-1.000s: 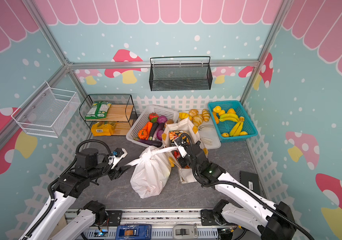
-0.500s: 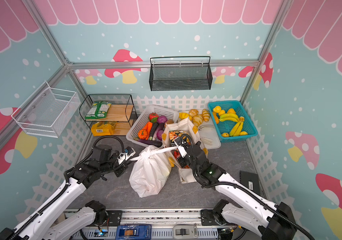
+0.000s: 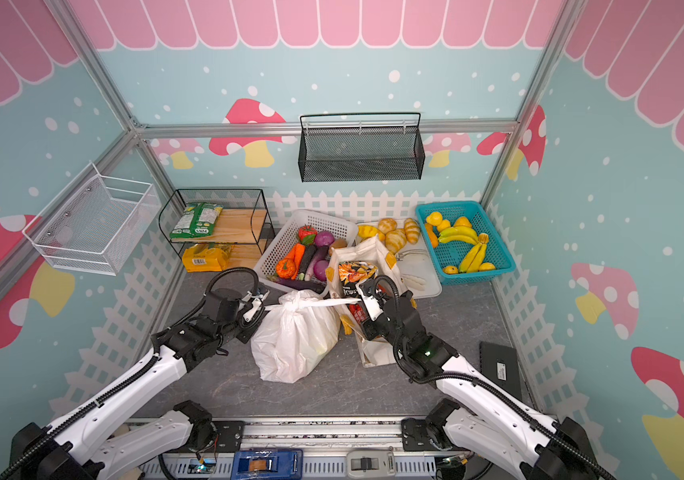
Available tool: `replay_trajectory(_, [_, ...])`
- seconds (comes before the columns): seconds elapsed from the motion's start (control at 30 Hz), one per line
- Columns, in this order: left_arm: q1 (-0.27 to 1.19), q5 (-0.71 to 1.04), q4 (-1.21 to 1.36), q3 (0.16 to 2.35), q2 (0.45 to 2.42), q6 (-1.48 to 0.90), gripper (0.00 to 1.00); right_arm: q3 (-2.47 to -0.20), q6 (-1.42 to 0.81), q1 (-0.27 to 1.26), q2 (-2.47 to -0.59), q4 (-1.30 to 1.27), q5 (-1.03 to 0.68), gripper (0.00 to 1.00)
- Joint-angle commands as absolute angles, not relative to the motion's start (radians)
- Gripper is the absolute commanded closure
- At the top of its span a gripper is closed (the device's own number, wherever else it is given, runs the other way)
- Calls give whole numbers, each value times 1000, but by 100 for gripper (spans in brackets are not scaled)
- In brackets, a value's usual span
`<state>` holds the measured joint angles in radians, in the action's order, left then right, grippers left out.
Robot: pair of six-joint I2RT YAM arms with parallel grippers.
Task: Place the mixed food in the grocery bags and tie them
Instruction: 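Open the left gripper and draw it back from the tied white bag, then reach the left gripper to the white bag's knot and lift it toward the tote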
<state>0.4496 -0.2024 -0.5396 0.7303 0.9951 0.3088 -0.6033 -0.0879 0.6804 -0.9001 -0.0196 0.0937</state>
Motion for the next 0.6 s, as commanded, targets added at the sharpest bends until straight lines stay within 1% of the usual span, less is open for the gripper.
replay_trajectory(0.0, [431,-217,-661,781,938,258,51,-596,-20,678,-854,-95,58,73])
replay_trajectory(0.07, [431,-195,-661,788,871,245,26,-609,-4,681,-856,-111,-56,60])
replay_trajectory(0.1, [431,-183,-661,790,830,241,19,-622,4,680,-863,-114,-111,55])
replay_trajectory(0.13, [431,-162,-660,791,788,238,15,-633,11,681,-871,-118,-156,52])
replay_trajectory(0.23, [431,-43,-612,784,657,187,14,-658,5,681,-878,-131,-239,46])
replay_trajectory(0.3, [431,109,-515,744,587,106,15,-665,-14,681,-865,-147,-232,43])
replay_trajectory(0.37, [440,215,-392,707,579,2,17,-679,-29,681,-858,-152,-207,42])
replay_trajectory(0.4, [457,230,-363,708,608,-28,18,-687,-36,681,-858,-151,-189,41])
replay_trajectory(0.47, [513,173,-379,744,702,-23,18,-700,-47,681,-858,-140,-147,39])
replay_trajectory(0.57, [620,56,-461,829,882,59,11,-703,-64,682,-854,-130,-99,32])
